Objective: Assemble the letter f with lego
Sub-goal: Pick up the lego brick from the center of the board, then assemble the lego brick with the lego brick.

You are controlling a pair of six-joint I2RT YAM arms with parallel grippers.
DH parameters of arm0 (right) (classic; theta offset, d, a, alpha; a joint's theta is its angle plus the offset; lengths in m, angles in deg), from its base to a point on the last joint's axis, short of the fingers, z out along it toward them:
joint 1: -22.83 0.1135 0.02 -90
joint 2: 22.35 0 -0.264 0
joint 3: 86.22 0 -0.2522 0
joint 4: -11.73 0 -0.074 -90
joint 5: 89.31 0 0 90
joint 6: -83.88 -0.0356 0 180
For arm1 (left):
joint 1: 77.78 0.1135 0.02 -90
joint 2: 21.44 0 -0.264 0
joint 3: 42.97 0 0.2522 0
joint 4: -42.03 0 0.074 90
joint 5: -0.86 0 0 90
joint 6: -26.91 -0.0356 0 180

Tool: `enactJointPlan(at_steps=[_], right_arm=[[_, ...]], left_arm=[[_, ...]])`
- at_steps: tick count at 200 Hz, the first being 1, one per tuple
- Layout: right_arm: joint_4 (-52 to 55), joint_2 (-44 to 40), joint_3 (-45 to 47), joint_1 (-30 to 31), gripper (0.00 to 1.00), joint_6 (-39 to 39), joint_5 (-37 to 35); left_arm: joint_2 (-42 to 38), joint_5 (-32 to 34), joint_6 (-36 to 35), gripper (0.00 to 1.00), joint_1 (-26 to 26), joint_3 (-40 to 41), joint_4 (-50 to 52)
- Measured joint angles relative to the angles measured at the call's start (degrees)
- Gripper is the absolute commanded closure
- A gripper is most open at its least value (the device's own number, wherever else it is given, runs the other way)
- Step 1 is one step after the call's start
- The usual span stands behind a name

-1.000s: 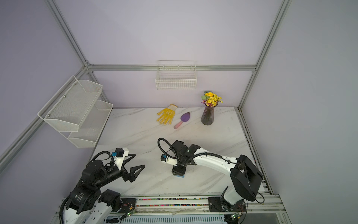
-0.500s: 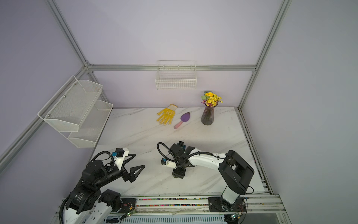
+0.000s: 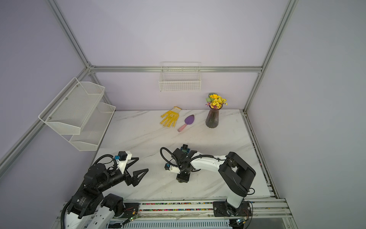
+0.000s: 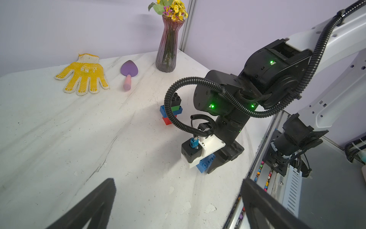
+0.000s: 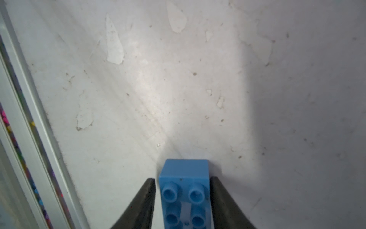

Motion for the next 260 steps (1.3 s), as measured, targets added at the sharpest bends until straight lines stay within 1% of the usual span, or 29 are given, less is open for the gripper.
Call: enactJointPlan(at_steps=[26,40,48,96,129,210,241,260], right_arm=[[0.2,0.2,-0.4,0.0,0.77,0.5,0.0],[0.6,0.3,-0.7,0.0,0.83,0.6,-0.2],[1.0,0.3,-1.1,0.0,0.85,0.7,-0.3],[3.9,-0.3,-6.7,-0.1,0.88,0.9,-0.9],[6.4,-2.2,-13.0,-2.0,0.89,2.4,-0.9],[12.8,-3.1,-23.9,-15.0,0.89,8.8,-0.9],[14.7,-1.1,-28.9,-19.3,0.90,11.6,0.1],[15.5,1.4,-31.5,-20.8,0.91,13.2,1.1]], left_arm=[[0.0,0.0,0.0,0.00,-0.1,0.0,0.0],[0.0,0.0,0.0,0.00,-0.2,0.0,0.0],[0.0,0.0,0.0,0.00,-0.2,0.0,0.0],[0.0,0.2,0.0,0.00,-0.3,0.0,0.0],[0.0,0.2,0.0,0.00,-0.3,0.0,0.0],[0.0,0.5,0.1,0.00,-0.3,0.0,0.0],[0.0,0.7,0.1,0.00,-0.3,0.0,0.0],[0.1,0.9,0.2,0.00,-0.3,0.0,0.0]])
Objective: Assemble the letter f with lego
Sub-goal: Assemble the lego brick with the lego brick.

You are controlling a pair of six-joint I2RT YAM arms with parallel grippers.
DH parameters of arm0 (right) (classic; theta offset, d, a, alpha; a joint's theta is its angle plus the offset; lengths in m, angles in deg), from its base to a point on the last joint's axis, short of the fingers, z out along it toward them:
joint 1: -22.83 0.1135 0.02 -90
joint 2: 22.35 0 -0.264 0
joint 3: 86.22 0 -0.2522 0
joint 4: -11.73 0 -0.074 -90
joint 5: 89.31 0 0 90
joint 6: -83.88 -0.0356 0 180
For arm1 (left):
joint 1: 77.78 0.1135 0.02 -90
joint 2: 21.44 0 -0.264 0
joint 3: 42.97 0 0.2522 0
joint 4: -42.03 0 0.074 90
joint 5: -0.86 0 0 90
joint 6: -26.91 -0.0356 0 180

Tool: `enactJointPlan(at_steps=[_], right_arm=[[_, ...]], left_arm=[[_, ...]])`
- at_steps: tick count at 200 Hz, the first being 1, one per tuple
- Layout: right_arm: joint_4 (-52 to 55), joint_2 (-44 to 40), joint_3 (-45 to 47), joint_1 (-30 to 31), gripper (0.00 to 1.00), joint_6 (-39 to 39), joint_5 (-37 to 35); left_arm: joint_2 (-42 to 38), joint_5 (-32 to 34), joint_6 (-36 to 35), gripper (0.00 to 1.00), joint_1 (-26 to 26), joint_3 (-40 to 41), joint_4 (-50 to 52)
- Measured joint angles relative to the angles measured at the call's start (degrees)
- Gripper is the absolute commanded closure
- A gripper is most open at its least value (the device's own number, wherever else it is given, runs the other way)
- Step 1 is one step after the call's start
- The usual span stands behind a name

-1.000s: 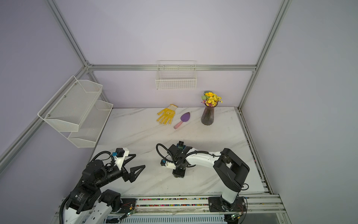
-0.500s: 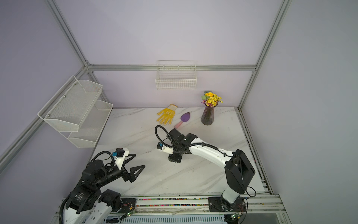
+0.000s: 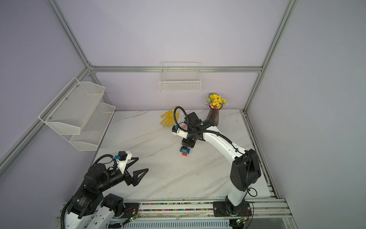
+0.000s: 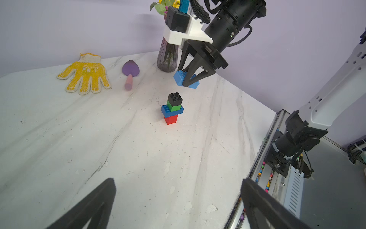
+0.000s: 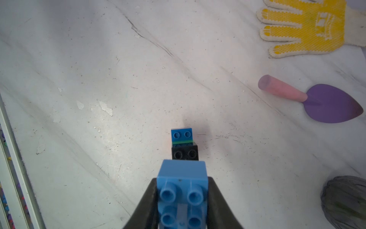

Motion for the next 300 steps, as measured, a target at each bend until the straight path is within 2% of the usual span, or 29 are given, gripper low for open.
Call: enactJointPlan(at_steps=[65,300], right_arm=[[4.5,7.7,-4.0,-0.8,0.92,3.8,1.4],[8.0,9.6,-6.0,-1.1,0.93,5.3,0.9]], left_arm=[[0.1,1.1,0.8,0.00,0.0,0.0,0.0],[0.1,2.1,0.8,0.00,0.0,0.0,0.1]])
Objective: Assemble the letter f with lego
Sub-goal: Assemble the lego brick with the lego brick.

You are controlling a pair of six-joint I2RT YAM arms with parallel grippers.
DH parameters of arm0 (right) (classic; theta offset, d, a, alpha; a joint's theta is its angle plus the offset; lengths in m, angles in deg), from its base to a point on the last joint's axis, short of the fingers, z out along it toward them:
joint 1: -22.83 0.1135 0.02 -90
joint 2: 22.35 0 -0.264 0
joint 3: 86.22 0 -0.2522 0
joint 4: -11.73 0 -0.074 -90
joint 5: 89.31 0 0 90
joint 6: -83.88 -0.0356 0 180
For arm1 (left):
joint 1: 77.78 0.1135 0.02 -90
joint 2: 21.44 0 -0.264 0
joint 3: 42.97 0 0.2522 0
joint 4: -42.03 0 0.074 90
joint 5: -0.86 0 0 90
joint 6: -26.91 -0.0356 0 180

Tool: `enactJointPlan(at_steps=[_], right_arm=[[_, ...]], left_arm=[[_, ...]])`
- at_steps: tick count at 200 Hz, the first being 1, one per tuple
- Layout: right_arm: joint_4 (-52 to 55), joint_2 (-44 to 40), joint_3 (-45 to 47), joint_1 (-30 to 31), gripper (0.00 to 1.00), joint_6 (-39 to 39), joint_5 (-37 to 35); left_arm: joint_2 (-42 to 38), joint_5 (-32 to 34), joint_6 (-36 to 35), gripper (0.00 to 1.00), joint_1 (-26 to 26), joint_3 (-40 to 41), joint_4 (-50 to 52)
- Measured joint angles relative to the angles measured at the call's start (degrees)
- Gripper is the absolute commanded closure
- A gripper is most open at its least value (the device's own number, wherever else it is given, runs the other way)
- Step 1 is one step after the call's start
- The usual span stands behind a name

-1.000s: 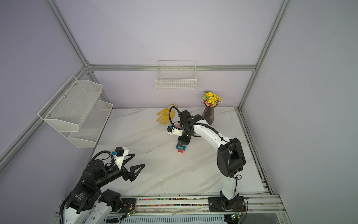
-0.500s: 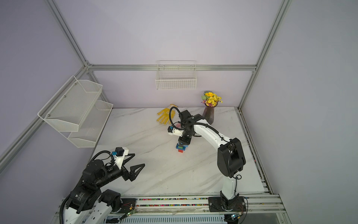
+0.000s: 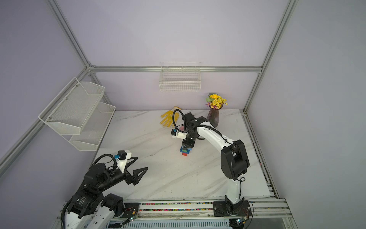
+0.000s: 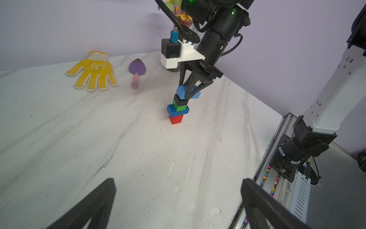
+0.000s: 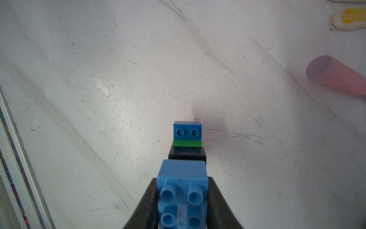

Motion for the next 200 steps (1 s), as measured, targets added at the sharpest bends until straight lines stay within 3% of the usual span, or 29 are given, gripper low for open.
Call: enactJointPlan(at_steps=[200], right_arm=[[2.3,2.4,-3.0,0.0,0.93,0.4,-0.9]], left_arm=[[0.0,0.0,0.0,0.00,0.0,0.0,0.0]])
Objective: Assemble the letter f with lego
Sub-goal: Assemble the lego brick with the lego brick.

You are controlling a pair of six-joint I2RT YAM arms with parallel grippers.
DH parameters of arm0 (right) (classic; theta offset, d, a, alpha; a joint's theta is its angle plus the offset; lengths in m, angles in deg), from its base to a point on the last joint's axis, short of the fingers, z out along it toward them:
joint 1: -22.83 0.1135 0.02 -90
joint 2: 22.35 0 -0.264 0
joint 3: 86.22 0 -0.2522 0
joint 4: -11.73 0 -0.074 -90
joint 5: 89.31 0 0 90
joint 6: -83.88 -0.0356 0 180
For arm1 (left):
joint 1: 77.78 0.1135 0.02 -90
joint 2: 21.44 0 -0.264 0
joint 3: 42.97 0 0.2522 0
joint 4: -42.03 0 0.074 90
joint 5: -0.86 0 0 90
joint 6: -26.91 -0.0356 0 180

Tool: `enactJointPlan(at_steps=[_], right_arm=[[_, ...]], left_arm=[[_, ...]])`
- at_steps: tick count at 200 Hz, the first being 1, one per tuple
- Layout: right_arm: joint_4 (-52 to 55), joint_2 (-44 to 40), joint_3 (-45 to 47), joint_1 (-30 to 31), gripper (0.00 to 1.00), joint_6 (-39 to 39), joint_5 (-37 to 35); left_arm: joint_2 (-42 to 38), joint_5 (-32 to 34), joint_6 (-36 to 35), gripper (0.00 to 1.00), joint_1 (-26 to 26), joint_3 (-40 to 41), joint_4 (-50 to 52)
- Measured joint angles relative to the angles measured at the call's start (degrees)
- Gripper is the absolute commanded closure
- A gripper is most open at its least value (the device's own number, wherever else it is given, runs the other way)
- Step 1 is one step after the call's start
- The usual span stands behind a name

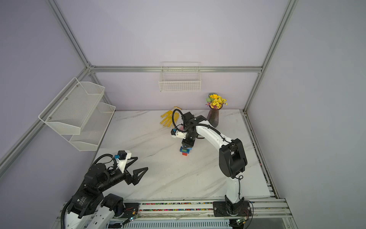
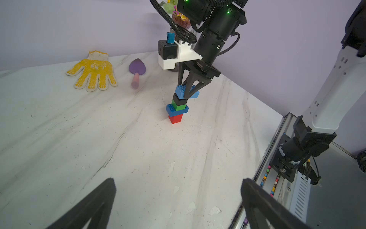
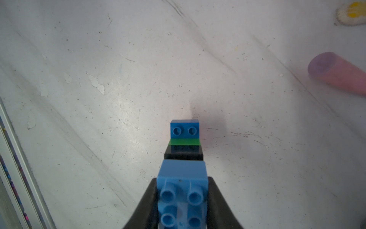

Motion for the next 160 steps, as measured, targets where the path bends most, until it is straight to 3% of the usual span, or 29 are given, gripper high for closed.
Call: enactJointPlan(at_steps=[160], right_arm=[[2.4,1.2,-2.3,2.6,0.96,0.2,-3.7]], left_arm=[[0.0,0.1,0.0,0.00,0.0,0.0,0.0]])
